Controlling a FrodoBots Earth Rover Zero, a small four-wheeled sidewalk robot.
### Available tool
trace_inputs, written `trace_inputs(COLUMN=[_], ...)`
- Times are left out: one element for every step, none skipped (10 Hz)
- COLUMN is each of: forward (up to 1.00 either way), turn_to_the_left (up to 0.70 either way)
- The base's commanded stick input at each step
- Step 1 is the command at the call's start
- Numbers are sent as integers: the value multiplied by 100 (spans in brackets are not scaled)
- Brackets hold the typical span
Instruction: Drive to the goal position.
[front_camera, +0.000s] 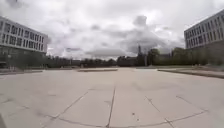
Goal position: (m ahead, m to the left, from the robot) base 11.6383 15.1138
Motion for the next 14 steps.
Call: trace_inputs(forward=[70,70,70,70,70,70,70,70,70,70,70,70,70,70], turn_to_the_left=[0,0,0,0,0,0,0,0,0,0,0,0,0,0])
